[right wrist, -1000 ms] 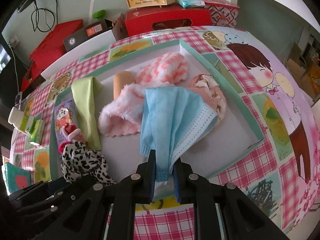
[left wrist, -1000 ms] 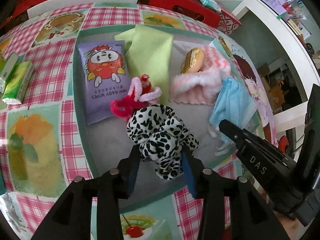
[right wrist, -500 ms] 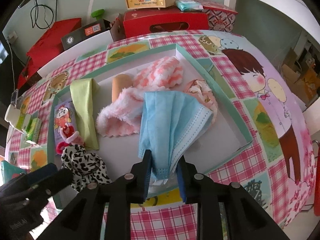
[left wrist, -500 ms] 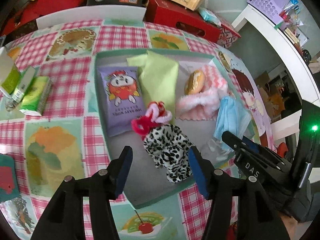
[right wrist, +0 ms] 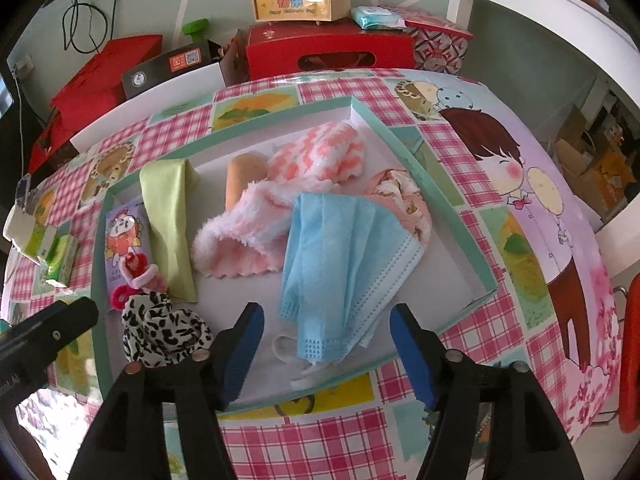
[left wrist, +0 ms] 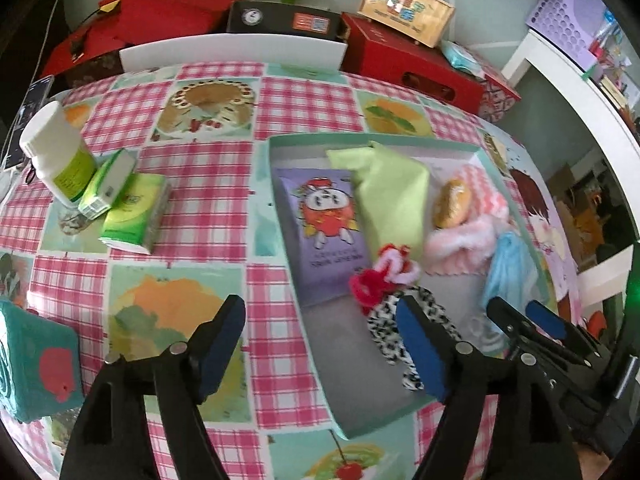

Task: Organize soft objects
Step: 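Move both open grippers back from the tray toward the green tissue packets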

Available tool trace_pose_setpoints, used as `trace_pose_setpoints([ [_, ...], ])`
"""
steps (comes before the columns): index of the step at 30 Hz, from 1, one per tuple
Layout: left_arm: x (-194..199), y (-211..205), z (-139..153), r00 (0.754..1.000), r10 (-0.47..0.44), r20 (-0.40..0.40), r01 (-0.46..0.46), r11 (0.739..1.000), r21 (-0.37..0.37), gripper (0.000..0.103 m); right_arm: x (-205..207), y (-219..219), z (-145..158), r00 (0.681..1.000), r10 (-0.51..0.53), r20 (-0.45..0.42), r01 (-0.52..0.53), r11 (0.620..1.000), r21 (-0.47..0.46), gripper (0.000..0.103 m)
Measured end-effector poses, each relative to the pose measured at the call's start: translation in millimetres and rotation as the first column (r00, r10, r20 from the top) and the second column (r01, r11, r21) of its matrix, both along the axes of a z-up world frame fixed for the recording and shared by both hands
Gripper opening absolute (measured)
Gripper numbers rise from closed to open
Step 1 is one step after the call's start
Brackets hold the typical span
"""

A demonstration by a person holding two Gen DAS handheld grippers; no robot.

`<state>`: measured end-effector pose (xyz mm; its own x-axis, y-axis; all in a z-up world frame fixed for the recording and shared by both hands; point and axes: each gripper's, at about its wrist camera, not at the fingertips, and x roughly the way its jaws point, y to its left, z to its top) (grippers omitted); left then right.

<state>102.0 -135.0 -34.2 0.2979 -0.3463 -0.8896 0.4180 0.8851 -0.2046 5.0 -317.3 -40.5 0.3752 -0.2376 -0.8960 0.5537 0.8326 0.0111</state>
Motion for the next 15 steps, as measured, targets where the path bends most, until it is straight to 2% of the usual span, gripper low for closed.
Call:
trace_pose_setpoints([
  [3, 3, 4, -2, 1.000, 0.019, 0.021, -0.019, 1.000, 0.025, 0.085, 1, 1, 0, 1.000, 0.002, -0.002, -0.002, 1.000, -0.006, 0.080],
  [13, 16, 21, 0, 0.993, 0.097, 0.062, -0.099, 0.995, 0.026, 0.088, 1, 0, 1, 1.000, -0.009, 0.004, 0.009, 1.000, -0.029, 0.088],
  [14, 18, 24, 0, 0.992, 0.105, 0.064, -0.107, 0.994, 0.024, 0.091, 1, 1, 1, 1.000, -0.009, 0.003, 0.009, 0.999, -0.030, 0.089],
  [15, 20, 26, 1, 0.991, 0.116, 0.068, -0.117, 0.993, 0.022, 0.098, 2, 1, 1, 1.000, -0.009, 0.005, 0.009, 0.999, -0.031, 0.091],
])
